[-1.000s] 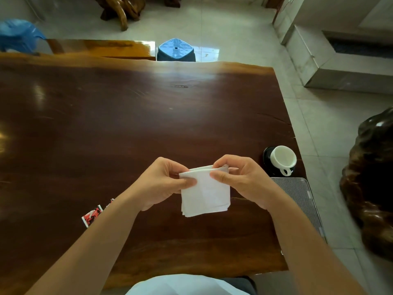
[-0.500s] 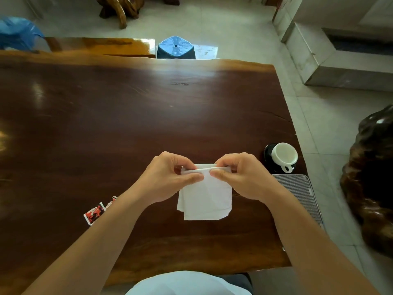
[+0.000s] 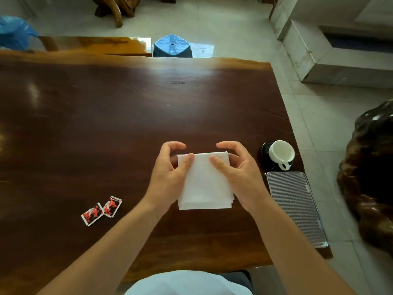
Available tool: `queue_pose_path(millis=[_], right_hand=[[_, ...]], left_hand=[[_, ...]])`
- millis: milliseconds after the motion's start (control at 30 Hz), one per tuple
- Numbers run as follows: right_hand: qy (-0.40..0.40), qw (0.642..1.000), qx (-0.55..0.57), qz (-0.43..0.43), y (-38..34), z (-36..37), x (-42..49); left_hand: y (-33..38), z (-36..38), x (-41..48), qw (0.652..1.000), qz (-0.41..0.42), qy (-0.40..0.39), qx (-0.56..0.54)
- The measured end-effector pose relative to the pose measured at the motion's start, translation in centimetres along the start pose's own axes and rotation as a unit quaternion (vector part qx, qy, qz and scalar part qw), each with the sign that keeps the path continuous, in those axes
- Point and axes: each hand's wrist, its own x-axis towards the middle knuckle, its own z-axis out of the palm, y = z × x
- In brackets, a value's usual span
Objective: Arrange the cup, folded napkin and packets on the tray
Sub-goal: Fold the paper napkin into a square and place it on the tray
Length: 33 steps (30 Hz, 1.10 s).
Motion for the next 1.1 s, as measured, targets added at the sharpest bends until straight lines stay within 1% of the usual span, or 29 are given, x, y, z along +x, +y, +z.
queue_pose_path(millis=[67, 100, 133, 167, 233, 267, 300, 333, 400, 467, 533, 633, 733, 800, 867, 967, 1100], right_hand=[[0.033, 0.998, -0.002, 0.044, 0.5, 0.8, -0.2], [0.042, 0.997, -0.020, 0.060, 0.8, 1.2, -0.2], [0.046, 0.996, -0.038, 0.068, 1.0, 1.4, -0.3], [0.047, 0.995, -0.053, 0.069, 1.3, 1.7, -0.3], [0.045, 0.995, -0.075, 0.053, 1.8, 2.1, -0.6], [0.045, 0.994, -0.088, 0.042, 2.0, 2.2, -0.7], [0.047, 0.994, -0.097, 0.033, 2.1, 2.3, -0.8], [0.050, 0.993, -0.104, 0.030, 2.2, 2.3, -0.9], [0.052, 0.992, -0.106, 0.047, 2.4, 2.4, -0.8], [0.055, 0.990, -0.097, 0.086, 2.5, 2.6, -0.6], [0.084, 0.987, -0.102, 0.094, 2.8, 3.1, -0.5], [0.165, 0.975, -0.147, 0.017, 3.0, 3.9, -0.5], [0.209, 0.964, -0.156, -0.046, 3.1, 4.0, -0.4], [0.213, 0.963, -0.153, -0.057, 2.9, 3.7, -0.2], [0.204, 0.966, -0.151, -0.036, 3.0, 3.1, -0.1], [0.166, 0.978, -0.120, 0.029, 3.4, 1.4, 0.1], [0.101, 0.987, -0.059, 0.113, 4.5, -0.7, -0.2]], left_hand=[[-0.4, 1.5, -0.6, 0.992, -0.055, 0.067, -0.090], [-0.7, 2.1, -0.7, 0.987, -0.081, 0.090, -0.102], [-1.0, 2.4, -0.7, 0.984, -0.116, 0.097, -0.097], [-1.2, 2.6, -0.7, 0.979, -0.165, 0.086, -0.084], [-1.6, 2.7, -0.5, 0.961, -0.263, 0.030, -0.079], [-1.8, 2.7, -0.5, 0.952, -0.295, 0.006, -0.086], [-1.9, 2.6, -0.5, 0.947, -0.309, -0.006, -0.089], [-2.1, 2.6, -0.4, 0.948, -0.308, -0.004, -0.085], [-2.4, 2.7, -0.3, 0.961, -0.269, 0.020, -0.059], [-2.6, 2.8, -0.5, 0.980, -0.194, 0.049, -0.009], [-2.9, 2.8, -0.6, 0.990, -0.112, 0.067, 0.043], [-2.9, 3.0, -0.7, 0.991, -0.019, 0.103, 0.084], [-2.7, 3.6, -0.4, 0.989, 0.022, 0.129, 0.073], [-2.9, 4.0, -0.2, 0.989, 0.013, 0.136, 0.059], [-3.2, 4.3, 0.0, 0.992, -0.033, 0.118, 0.042], [-3.1, 4.2, 1.1, 0.988, -0.141, 0.063, 0.009], [-2.3, 4.3, 2.0, 0.985, -0.172, -0.012, 0.000]])
